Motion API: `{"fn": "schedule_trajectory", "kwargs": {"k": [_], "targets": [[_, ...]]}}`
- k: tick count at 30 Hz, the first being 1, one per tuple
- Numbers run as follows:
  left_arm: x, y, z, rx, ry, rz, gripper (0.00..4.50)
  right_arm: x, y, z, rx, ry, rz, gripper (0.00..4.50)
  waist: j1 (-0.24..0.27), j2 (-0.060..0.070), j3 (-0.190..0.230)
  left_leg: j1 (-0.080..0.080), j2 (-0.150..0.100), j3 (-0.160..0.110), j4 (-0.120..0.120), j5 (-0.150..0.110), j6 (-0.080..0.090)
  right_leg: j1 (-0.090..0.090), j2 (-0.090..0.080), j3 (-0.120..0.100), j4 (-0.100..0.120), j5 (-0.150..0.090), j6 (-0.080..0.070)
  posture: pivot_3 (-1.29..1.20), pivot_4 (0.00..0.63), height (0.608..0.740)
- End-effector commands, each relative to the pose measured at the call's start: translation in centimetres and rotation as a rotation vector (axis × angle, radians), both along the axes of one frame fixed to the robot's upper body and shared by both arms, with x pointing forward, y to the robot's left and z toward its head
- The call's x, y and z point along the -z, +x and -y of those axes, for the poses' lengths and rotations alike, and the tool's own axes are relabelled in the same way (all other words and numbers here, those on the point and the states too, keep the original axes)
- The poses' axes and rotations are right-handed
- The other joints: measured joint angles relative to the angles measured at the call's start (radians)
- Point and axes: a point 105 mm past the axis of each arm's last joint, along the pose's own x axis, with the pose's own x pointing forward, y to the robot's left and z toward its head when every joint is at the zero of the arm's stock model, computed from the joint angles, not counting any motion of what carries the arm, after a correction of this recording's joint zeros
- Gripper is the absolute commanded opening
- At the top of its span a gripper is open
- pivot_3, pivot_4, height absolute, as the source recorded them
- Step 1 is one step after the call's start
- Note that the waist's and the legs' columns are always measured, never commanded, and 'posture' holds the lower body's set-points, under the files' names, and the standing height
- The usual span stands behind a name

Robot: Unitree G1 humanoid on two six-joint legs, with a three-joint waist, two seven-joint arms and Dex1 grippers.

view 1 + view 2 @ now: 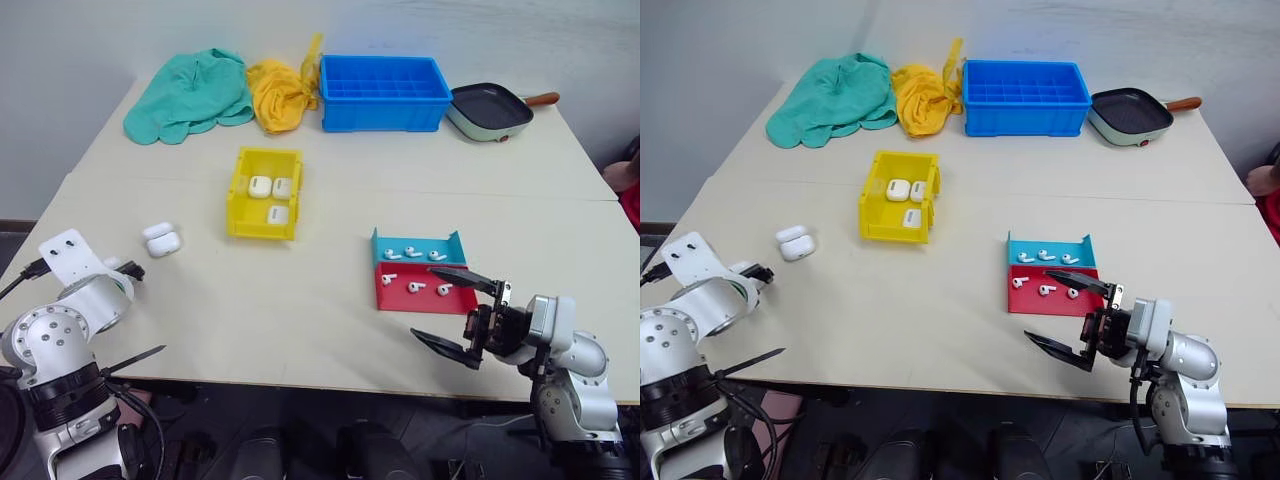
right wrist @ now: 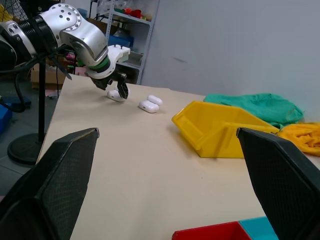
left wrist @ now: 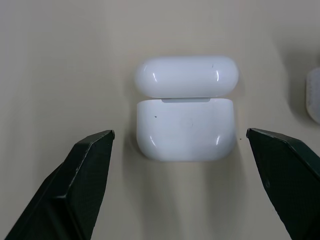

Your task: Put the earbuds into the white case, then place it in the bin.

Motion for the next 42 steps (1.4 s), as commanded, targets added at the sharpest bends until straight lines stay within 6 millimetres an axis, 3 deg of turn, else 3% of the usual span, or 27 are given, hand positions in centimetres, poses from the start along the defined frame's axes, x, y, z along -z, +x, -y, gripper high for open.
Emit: {"fn": "schedule_trajectory", "kwargs": {"k": [1, 30, 34, 38, 42], "targets": [[-0.8, 0.1, -0.6, -0.009, 0.004, 0.033, 4.46, -0.8, -0.4, -0.1, -0.003, 0.006, 0.048, 4.5, 0.0, 0.0, 0.0, 0.0, 0.0, 0.0, 0.0, 0.0, 0.0, 0.0, 0.0, 0.0, 0.0, 0.0, 0.0, 0.0, 0.15, 0.74], [0.0, 1.0, -0.9, 0.073, 0.029, -0.01, 4.46, 0.1, -0.7, 0.0, 0.038, 0.017, 0.051, 4.5, 0.001, 0.0, 0.0, 0.001, 0.0, -0.001, -0.001, 0.0, -0.002, -0.001, 0.0, -0.001, 0.005, 0.0, 0.0, 0.0, 0.15, 0.74], [0.0, 0.4, -1.3, 0.088, 0.046, -0.001, 4.46, 0.2, -0.8, 0.1, 0.047, 0.014, 0.051, 4.5, -0.002, 0.0, 0.0, 0.002, 0.0, -0.001, -0.001, 0.001, -0.002, -0.001, 0.0, -0.001, 0.005, 0.0, 0.0, 0.0, 0.15, 0.74], [0.5, -1.6, -2.5, 0.079, 0.067, -0.004, 4.46, 0.2, -0.8, 0.3, 0.066, 0.011, 0.052, 4.5, -0.006, 0.0, 0.0, 0.002, 0.0, 0.0, -0.002, 0.0, -0.003, -0.002, 0.0, -0.001, 0.005, 0.0, 0.0, 0.0, 0.15, 0.74], [0.6, -1.8, -1.8, 0.085, 0.04, 0.068, 3.26, 0.3, -0.8, 0.4, 0.069, 0.007, 0.045, 4.5, -0.003, 0.0, 0.0, 0.002, 0.001, -0.001, -0.003, 0.0, -0.003, -0.003, 0.0, -0.001, 0.006, 0.0, 0.0, 0.0, 0.15, 0.74]]}}
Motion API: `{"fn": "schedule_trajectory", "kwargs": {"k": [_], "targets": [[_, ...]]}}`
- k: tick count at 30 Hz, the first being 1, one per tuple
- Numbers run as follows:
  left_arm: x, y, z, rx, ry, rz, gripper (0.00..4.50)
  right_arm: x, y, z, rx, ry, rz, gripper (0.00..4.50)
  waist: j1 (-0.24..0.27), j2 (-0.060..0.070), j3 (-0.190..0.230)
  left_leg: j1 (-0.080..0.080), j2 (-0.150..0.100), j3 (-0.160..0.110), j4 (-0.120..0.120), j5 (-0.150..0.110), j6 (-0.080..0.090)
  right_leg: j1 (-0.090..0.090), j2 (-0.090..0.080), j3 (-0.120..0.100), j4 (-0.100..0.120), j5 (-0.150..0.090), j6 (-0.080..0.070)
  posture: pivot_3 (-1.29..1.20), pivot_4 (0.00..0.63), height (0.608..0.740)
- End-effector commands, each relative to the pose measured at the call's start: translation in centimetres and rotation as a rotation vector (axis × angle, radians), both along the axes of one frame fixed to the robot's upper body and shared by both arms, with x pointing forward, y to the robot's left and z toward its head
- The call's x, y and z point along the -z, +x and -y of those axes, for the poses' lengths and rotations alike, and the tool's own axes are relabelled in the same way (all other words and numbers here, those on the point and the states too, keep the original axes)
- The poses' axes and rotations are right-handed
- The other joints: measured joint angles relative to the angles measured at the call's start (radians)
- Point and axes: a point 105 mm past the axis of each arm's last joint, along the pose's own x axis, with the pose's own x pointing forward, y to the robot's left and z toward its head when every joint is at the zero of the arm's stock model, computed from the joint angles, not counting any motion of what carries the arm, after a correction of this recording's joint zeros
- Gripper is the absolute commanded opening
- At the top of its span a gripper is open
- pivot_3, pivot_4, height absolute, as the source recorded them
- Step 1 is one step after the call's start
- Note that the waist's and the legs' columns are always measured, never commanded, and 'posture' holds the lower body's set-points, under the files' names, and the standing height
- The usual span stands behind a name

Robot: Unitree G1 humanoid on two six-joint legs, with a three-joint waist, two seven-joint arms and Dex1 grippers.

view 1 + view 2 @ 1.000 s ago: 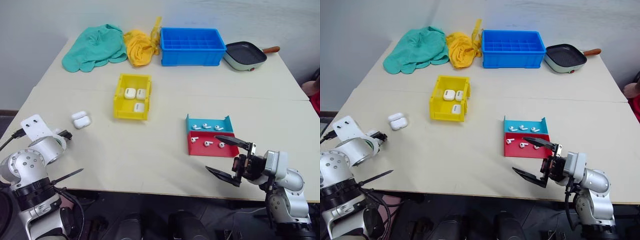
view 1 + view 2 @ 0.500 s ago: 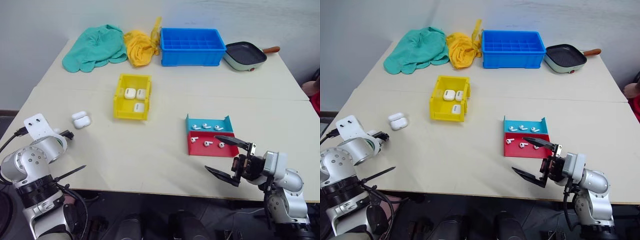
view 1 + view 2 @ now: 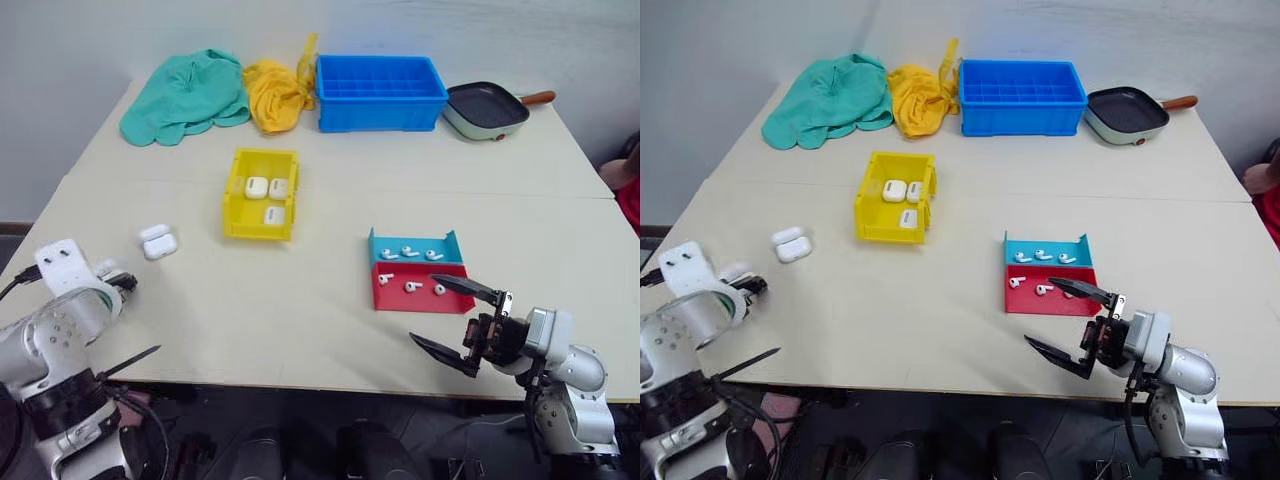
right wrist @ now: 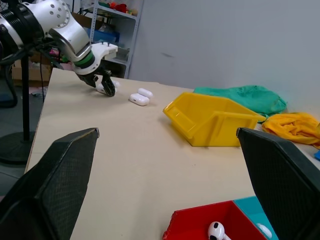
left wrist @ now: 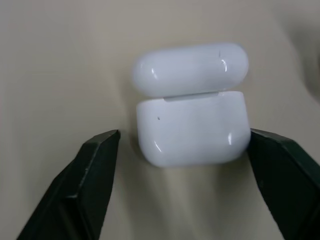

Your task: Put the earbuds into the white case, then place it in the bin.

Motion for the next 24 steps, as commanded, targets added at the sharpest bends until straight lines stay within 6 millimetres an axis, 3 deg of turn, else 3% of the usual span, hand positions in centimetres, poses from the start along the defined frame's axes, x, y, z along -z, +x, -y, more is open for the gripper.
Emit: {"fn": "schedule_trajectory", "kwargs": {"k": [1, 9, 11, 13, 19, 24], "targets": [[-0.6, -0.2, 0.3, -0.009, 0.004, 0.063, 2.97, -0.7, -0.2, 0.3, 0.012, 0.0, 0.04, 4.5, 0.003, 0.0, 0.0, 0.0, 0.0, 0.0, 0.0, 0.0, 0.0, 0.0, 0.0, 0.0, 0.0, 0.0, 0.0, 0.0, 0.15, 0.74], [0.0, -0.3, 1.2, -0.002, -0.034, 0.064, 0.31, -0.6, -0.1, 0.4, 0.012, -0.007, 0.036, 4.5, 0.009, 0.0, 0.0, 0.0, -0.001, 0.0, 0.0, 0.0, 0.001, 0.001, 0.0, 0.0, -0.002, 0.0, 0.0, 0.0, 0.15, 0.74], [-0.1, -0.6, 1.2, -0.004, -0.049, 0.067, 0.31, -0.6, -0.1, 0.4, 0.012, -0.009, 0.037, 4.5, 0.009, 0.0, 0.0, 0.0, -0.001, 0.0, 0.0, 0.0, 0.001, 0.001, 0.0, 0.0, -0.002, 0.0, 0.0, 0.0, 0.15, 0.74], [-0.3, -1.2, 1.2, -0.005, -0.066, 0.078, 0.66, -0.7, -0.1, 0.5, 0.011, -0.011, 0.039, 4.5, 0.009, 0.0, 0.0, -0.001, -0.001, 0.0, 0.0, 0.0, 0.001, 0.001, 0.0, 0.0, -0.002, 0.0, 0.0, 0.0, 0.15, 0.74], [-1.3, -3.6, 0.2, 0.066, -0.003, 0.017, 2.49, -1.0, -0.2, 0.6, 0.01, -0.018, 0.044, 4.5, -0.001, 0.0, 0.0, 0.0, 0.0, 0.0, 0.0, 0.0, 0.0, 0.0, 0.0, 0.0, -0.001, 0.0, 0.0, 0.0, 0.15, 0.74], [-2.8, -3.1, 0.1, 0.166, 0.033, 0.018, 4.09, -1.4, -0.2, 0.3, -0.002, -0.016, 0.043, 4.5, 0.002, 0.0, 0.0, 0.0, 0.0, -0.002, 0.0, 0.0, 0.0, 0.0, 0.0, 0.0, -0.001, 0.0, 0.0, 0.0, 0.15, 0.74]]}}
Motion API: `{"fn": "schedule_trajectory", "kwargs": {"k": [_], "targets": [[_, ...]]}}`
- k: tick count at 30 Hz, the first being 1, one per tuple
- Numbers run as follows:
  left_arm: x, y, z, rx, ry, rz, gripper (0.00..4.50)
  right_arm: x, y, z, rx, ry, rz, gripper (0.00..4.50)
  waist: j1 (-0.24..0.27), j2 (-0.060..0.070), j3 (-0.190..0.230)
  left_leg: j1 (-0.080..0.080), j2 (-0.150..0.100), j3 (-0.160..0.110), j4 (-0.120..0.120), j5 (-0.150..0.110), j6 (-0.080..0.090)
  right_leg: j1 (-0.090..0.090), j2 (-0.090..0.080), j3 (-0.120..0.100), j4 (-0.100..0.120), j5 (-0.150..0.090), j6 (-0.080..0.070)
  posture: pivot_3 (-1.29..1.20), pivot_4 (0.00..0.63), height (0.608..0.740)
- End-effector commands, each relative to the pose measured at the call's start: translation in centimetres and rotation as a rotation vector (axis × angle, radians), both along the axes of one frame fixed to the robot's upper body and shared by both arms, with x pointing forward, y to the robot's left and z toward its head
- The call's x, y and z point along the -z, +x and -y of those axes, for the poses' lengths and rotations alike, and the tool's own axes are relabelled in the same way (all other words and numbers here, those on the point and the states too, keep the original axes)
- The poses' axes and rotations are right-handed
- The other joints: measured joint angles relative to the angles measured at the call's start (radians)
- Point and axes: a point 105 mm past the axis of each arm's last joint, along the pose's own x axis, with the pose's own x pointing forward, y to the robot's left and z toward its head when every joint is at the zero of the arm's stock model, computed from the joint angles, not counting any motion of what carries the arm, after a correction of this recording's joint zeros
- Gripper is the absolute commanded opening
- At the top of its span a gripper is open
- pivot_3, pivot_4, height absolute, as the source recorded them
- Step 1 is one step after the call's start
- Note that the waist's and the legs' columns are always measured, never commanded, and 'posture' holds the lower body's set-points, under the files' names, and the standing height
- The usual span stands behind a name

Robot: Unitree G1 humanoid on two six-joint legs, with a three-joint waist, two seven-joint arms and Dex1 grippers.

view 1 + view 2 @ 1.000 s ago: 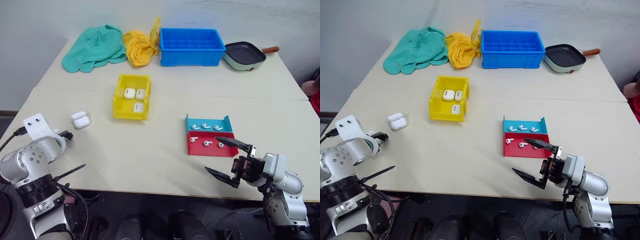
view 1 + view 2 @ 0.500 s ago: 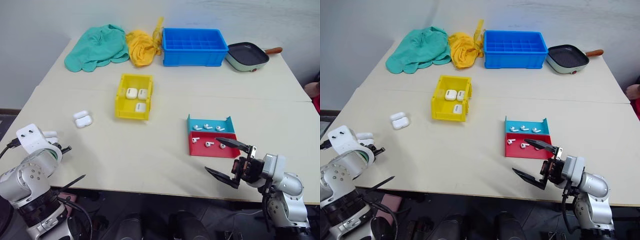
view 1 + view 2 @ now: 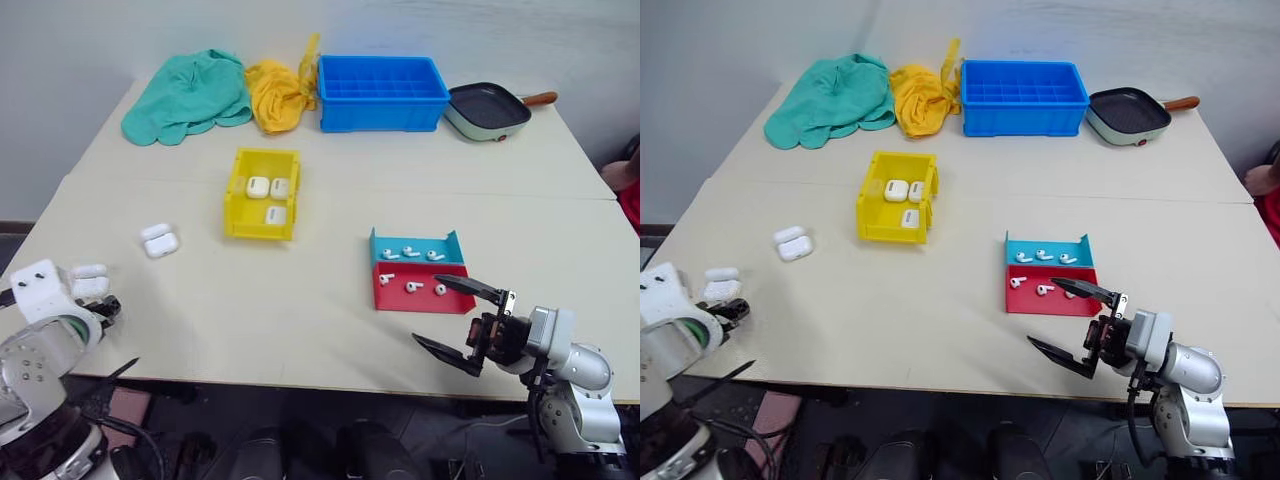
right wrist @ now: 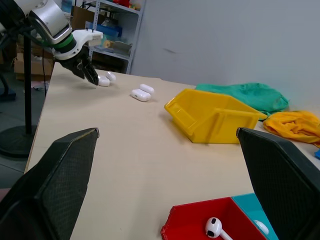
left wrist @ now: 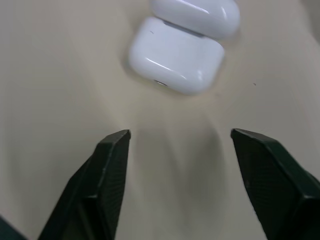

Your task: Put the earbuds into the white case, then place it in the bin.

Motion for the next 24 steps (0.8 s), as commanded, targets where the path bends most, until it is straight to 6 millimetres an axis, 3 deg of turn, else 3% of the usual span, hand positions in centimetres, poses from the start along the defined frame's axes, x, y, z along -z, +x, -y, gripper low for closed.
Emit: {"fn": "schedule_trajectory", "kwargs": {"k": [1, 7, 17, 24], "targets": [[-1.7, 0.5, 0.0, 0.068, 0.042, 0.026, 4.46, -1.4, -0.2, -0.2, -0.005, 0.01, 0.046, 4.5, 0.002, 0.0, 0.0, 0.0, 0.0, 0.0, 0.0, 0.0, 0.0, 0.0, 0.0, 0.0, 0.0, 0.0, 0.0, 0.0, 0.15, 0.74], [-2.1, 0.8, -1.9, 0.116, 0.062, -0.046, 4.49, -1.8, -0.3, -0.7, -0.008, 0.021, 0.047, 4.5, -0.002, 0.0, 0.0, -0.001, 0.0, -0.001, -0.001, 0.0, 0.0, 0.0, 0.0, -0.001, -0.002, 0.0, 0.0, 0.0, 0.15, 0.74], [-1.8, 2.9, -4.6, 0.209, 0.09, -0.096, 4.49, -2.4, -0.1, -0.9, -0.008, 0.032, 0.066, 4.5, -0.001, 0.0, 0.0, -0.002, 0.0, -0.002, -0.002, -0.001, 0.001, -0.001, -0.001, -0.002, -0.003, 0.0, 0.0, 0.0, 0.15, 0.74], [-1.5, 4.2, -4.9, 0.242, 0.091, -0.101, 4.49, -2.7, -0.2, -1.2, -0.017, 0.042, 0.075, 4.5, -0.001, 0.0, 0.0, -0.002, 0.0, -0.002, -0.002, -0.001, 0.002, -0.001, -0.001, -0.003, -0.003, 0.0, 0.0, 0.0, 0.15, 0.74]]}}
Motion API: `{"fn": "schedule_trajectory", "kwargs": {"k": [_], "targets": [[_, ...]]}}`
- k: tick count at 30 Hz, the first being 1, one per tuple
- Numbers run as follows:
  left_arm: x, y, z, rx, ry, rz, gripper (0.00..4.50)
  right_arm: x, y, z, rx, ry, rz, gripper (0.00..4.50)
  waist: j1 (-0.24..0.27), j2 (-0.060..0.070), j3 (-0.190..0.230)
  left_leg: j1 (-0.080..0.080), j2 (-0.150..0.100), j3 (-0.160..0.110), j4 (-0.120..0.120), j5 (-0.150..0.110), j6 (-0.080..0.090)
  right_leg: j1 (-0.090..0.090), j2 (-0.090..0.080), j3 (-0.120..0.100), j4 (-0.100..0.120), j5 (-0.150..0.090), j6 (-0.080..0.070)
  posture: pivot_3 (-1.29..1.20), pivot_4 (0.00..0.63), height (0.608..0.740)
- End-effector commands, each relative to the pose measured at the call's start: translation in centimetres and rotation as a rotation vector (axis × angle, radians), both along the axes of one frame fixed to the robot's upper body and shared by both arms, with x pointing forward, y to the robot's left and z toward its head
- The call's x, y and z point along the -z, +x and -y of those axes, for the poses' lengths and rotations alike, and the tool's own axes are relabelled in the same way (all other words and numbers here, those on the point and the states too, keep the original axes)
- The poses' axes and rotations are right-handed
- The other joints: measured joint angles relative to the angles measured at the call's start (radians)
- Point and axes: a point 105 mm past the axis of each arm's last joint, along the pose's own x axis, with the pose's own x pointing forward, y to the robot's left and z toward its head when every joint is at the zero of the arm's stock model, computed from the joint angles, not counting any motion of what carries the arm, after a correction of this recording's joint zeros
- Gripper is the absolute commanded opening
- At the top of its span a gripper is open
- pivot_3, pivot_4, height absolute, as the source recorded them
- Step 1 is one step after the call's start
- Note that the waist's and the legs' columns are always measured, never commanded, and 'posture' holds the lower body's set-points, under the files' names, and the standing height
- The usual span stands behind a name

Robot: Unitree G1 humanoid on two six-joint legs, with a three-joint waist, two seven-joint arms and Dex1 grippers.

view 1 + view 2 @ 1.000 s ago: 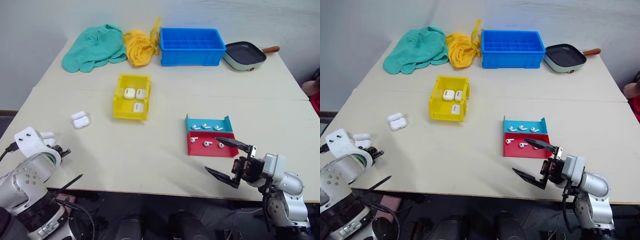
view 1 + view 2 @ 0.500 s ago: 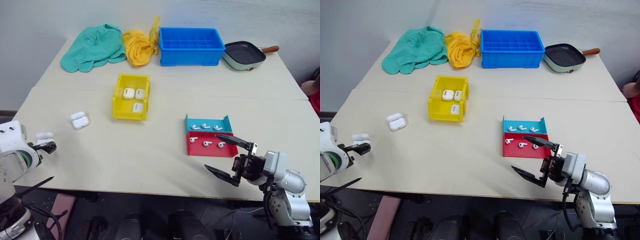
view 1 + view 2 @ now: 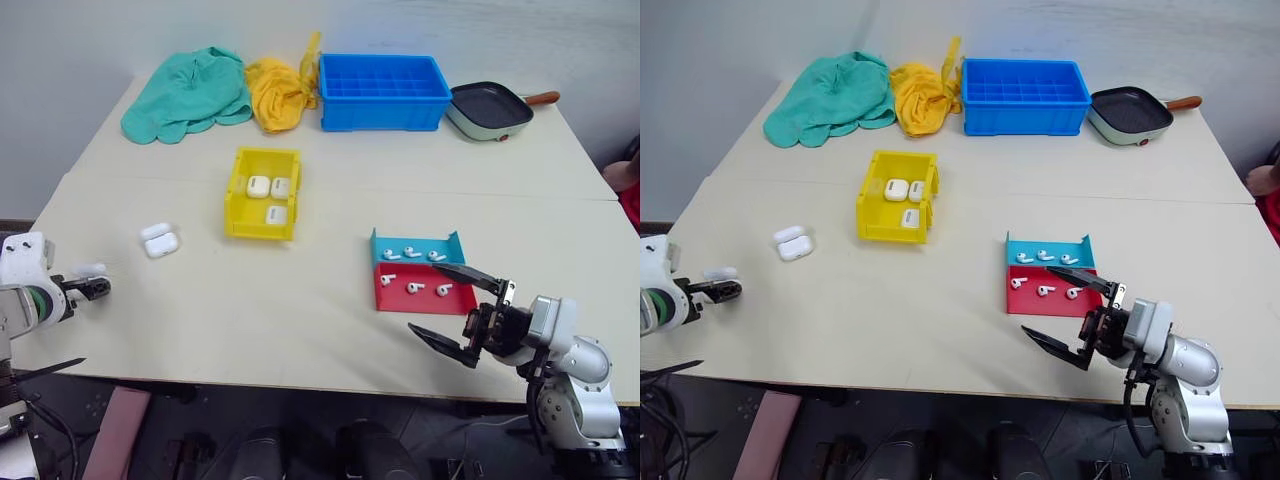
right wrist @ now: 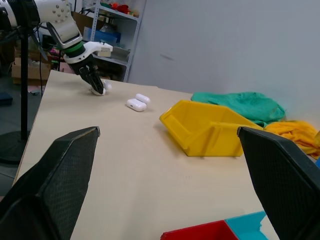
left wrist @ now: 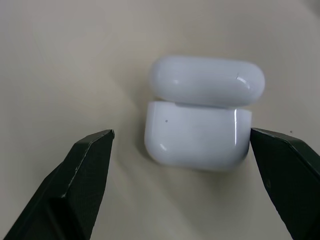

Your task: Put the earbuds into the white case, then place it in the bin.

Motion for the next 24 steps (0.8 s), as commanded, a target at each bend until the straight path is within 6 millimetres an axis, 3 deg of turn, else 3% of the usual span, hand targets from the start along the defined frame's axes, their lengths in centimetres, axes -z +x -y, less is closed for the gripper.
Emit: {"fn": "schedule_trajectory", "kwargs": {"k": [1, 10, 13, 17, 21, 24], "targets": [[-0.8, 0.6, -0.7, 0.001, 0.034, 0.02, 4.49, -0.9, -0.3, -0.3, -0.011, 0.014, 0.036, 4.5, 0.0, 0.0, 0.0, 0.0, 0.0, 0.0, 0.0, 0.0, 0.0, 0.0, 0.0, 0.0, 0.0, 0.0, 0.0, 0.0, 0.15, 0.74], [-0.1, 1.2, -0.2, 0.007, 0.01, -0.007, 4.49, 0.0, -0.6, 0.4, 0.003, 0.015, 0.027, 4.5, 0.0, 0.0, 0.0, 0.0, 0.0, 0.0, 0.001, 0.0, 0.0, 0.0, 0.0, -0.001, 0.003, 0.0, 0.0, 0.0, 0.15, 0.74], [0.4, 0.7, 0.1, -0.003, -0.007, -0.038, 3.98, 0.5, -0.8, 0.8, 0.007, 0.014, 0.022, 4.5, 0.0, 0.0, 0.0, 0.0, 0.0, 0.0, 0.001, 0.0, 0.0, 0.0, 0.0, -0.001, 0.003, 0.0, 0.0, 0.0, 0.15, 0.74], [0.8, -0.3, 0.2, -0.022, -0.016, -0.063, 2.82, 1.1, -1.0, 1.3, 0.012, 0.012, 0.02, 4.5, -0.008, 0.0, 0.0, 0.001, 0.0, 0.0, 0.001, 0.0, 0.0, 0.0, 0.0, -0.001, 0.004, 0.0, 0.0, 0.0, 0.15, 0.74], [1.0, -1.1, 0.2, -0.037, -0.022, -0.068, 2.81, 1.5, -1.0, 1.5, 0.011, 0.012, 0.019, 4.5, -0.008, 0.0, 0.0, 0.001, 0.0, 0.0, 0.001, 0.0, 0.0, -0.001, 0.0, -0.001, 0.006, 0.0, 0.0, 0.0, 0.15, 0.74], [-0.1, 0.1, 0.6, -0.011, -0.032, 0.083, 2.81, 1.8, -1.0, 1.5, 0.005, 0.015, 0.017, 4.5, -0.003, 0.0, 0.0, 0.002, 0.0, 0.0, 0.001, 0.0, 0.0, -0.001, 0.0, -0.001, 0.006, 0.0, 0.0, 0.0, 0.15, 0.74]]}}
